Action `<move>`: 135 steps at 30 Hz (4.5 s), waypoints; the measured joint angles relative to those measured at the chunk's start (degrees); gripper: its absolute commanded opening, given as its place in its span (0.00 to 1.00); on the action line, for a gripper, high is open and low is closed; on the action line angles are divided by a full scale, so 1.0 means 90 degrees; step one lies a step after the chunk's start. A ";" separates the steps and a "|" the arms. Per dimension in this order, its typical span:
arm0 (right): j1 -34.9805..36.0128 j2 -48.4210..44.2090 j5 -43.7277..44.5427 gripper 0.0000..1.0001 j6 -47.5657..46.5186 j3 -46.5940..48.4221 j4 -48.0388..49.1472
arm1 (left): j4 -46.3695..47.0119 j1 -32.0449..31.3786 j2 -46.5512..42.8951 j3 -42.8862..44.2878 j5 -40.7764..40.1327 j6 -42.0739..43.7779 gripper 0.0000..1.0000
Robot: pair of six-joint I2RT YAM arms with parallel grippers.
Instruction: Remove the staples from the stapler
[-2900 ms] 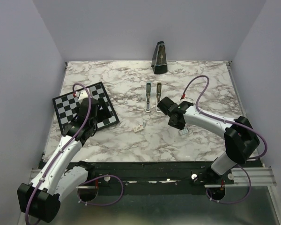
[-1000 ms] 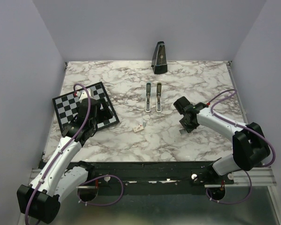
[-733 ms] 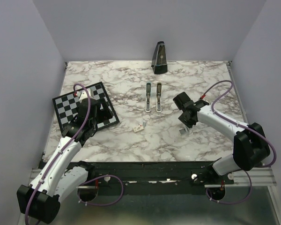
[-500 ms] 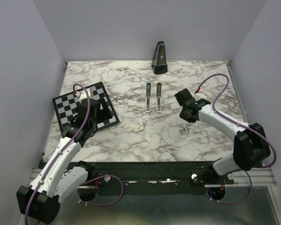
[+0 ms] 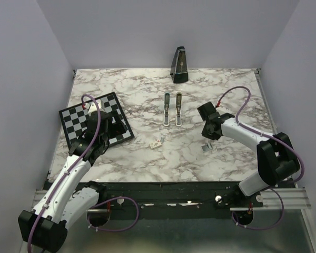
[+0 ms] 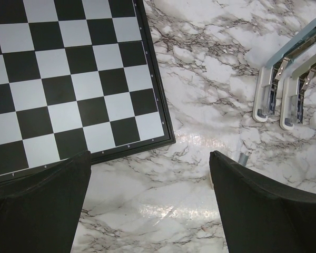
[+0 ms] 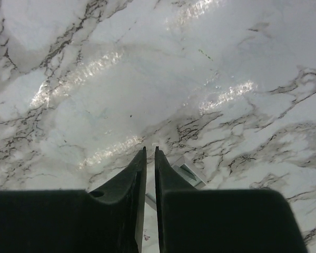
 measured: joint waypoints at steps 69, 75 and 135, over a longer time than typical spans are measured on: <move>0.2373 0.2905 -0.0809 0.48 0.1945 0.3534 -0.1073 | -0.0049 0.0104 -0.0415 0.0000 -0.0420 0.0022 0.99; 0.2472 0.3050 -0.0792 0.48 0.2016 0.3679 -0.1115 | -0.0046 0.0104 -0.0512 0.0000 -0.0420 0.0022 0.99; 0.2684 0.3415 -0.0236 0.25 0.1212 0.3742 -0.1260 | -0.0044 0.0104 -0.0617 0.0000 -0.0420 0.0022 0.99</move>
